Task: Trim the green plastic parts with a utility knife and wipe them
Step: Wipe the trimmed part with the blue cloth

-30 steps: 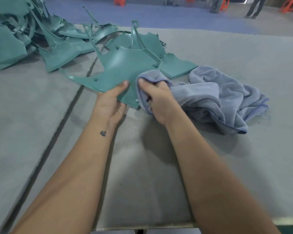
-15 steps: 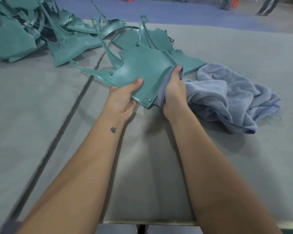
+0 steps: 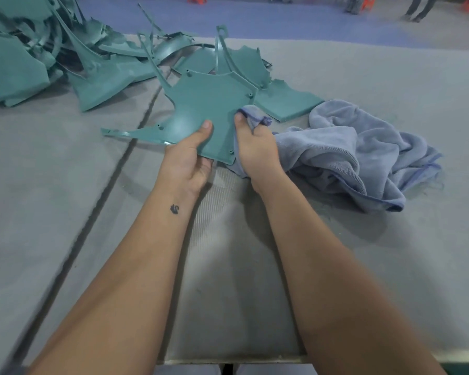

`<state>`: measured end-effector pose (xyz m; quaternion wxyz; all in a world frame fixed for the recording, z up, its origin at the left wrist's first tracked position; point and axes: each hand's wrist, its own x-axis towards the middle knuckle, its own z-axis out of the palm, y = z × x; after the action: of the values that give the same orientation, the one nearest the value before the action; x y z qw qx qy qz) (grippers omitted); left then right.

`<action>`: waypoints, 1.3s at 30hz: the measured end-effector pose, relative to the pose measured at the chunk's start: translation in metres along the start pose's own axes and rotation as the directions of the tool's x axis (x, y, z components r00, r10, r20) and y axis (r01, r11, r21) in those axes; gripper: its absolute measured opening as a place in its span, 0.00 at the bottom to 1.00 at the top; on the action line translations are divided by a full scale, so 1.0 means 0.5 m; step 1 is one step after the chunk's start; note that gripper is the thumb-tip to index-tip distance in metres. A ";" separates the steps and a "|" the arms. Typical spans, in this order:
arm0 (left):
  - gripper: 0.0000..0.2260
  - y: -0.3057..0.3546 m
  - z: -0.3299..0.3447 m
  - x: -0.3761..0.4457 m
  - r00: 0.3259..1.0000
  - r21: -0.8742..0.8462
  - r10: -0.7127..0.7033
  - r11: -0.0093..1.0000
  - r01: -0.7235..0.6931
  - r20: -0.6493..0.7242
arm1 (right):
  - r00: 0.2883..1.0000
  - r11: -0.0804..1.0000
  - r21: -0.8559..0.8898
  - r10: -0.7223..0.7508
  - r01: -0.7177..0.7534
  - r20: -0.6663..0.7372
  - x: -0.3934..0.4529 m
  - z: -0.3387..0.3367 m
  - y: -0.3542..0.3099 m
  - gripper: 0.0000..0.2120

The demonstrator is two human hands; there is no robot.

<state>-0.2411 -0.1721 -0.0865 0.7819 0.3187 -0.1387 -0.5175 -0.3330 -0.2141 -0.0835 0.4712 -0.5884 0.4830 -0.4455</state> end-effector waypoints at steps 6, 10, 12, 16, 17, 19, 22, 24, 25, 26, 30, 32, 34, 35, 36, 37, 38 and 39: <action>0.11 0.023 -0.020 -0.001 0.995 0.197 -0.037 0.980 0.017 0.097 | 0.987 0.954 0.299 0.012 0.036 -0.158 0.004 -0.023 0.005 0.13; 0.14 0.027 -0.015 -0.006 0.984 0.269 -0.060 0.963 0.013 0.166 | 0.960 0.953 0.293 0.009 0.077 -0.281 0.010 -0.042 0.012 0.16; 0.17 0.046 -0.030 -0.007 0.977 0.312 -0.076 0.950 0.011 0.197 | 0.969 0.941 0.332 0.015 0.071 -0.248 0.006 -0.052 0.014 0.16; 0.19 0.080 -0.066 -0.011 0.975 0.456 -0.070 0.889 -0.035 0.212 | 0.981 0.930 0.347 0.164 -0.118 -0.106 0.020 -0.083 -0.006 0.15; 0.20 0.081 -0.067 -0.013 0.975 0.469 -0.068 0.882 -0.041 0.211 | 0.978 0.932 0.319 0.201 -0.174 -0.053 0.021 -0.085 -0.011 0.15; 0.20 0.073 -0.061 -0.015 0.974 0.500 -0.075 0.865 -0.044 0.215 | 0.986 0.965 0.214 0.138 -0.154 0.090 0.014 -0.080 -0.012 0.11; 0.12 0.060 -0.049 -0.013 0.986 0.521 -0.045 0.852 -0.045 0.160 | 0.969 0.992 0.103 -0.100 0.078 0.225 -0.005 -0.066 0.001 0.04; 0.09 0.059 -0.047 -0.007 0.993 0.514 0.003 0.855 -0.064 0.119 | 0.980 0.990 0.103 -0.117 0.101 0.164 -0.011 -0.057 0.000 0.07; 0.08 0.060 -0.047 -0.005 0.993 0.516 0.027 0.853 -0.084 0.117 | 0.986 0.987 0.139 -0.104 0.086 0.130 -0.014 -0.053 -0.004 0.08; 0.09 0.060 -0.046 -0.005 0.992 0.520 0.048 0.848 -0.102 0.116 | 0.991 0.979 0.195 -0.084 0.062 0.108 -0.015 -0.048 -0.008 0.09; 0.13 0.054 -0.037 -0.011 0.986 0.492 0.094 0.858 -0.150 0.137 | 0.978 0.922 0.351 0.198 -0.161 -0.070 0.000 -0.051 -0.018 0.12; 0.17 0.057 -0.036 -0.016 0.987 0.426 0.098 0.894 -0.143 0.124 | 0.930 0.743 0.618 0.364 -0.259 -0.049 0.016 -0.081 -0.016 0.15; 0.19 0.065 -0.041 -0.017 0.990 0.356 0.122 0.924 -0.141 0.074 | 0.930 0.486 0.847 0.366 -0.215 0.026 0.021 -0.114 -0.013 0.17; 0.18 0.069 -0.042 -0.015 0.989 0.333 0.140 0.932 -0.146 0.043 | 0.935 0.443 0.874 0.352 -0.200 0.036 0.023 -0.124 -0.011 0.16; 0.18 0.075 -0.042 -0.013 0.989 0.309 0.147 0.940 -0.144 0.014 | 0.940 0.447 0.873 0.338 -0.195 0.036 0.023 -0.126 -0.010 0.15; 0.19 0.079 -0.042 -0.009 0.991 0.293 0.137 0.948 -0.129 -0.007 | 0.940 0.485 0.852 0.340 -0.197 0.024 0.024 -0.123 -0.010 0.15; 0.21 0.082 -0.041 -0.004 0.994 0.271 0.108 0.957 -0.100 -0.016 | 0.939 0.516 0.831 0.345 -0.208 0.022 0.023 -0.116 -0.012 0.14; 0.24 0.085 -0.038 -0.001 0.997 0.250 0.075 0.966 -0.069 -0.015 | 0.941 0.583 0.783 0.339 -0.219 0.011 0.016 -0.105 -0.017 0.13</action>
<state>-0.2006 -0.1539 -0.0735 0.7555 0.4154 -0.2048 -0.4634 -0.3819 -0.2276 -0.0663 0.7066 -0.2127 0.3626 -0.5692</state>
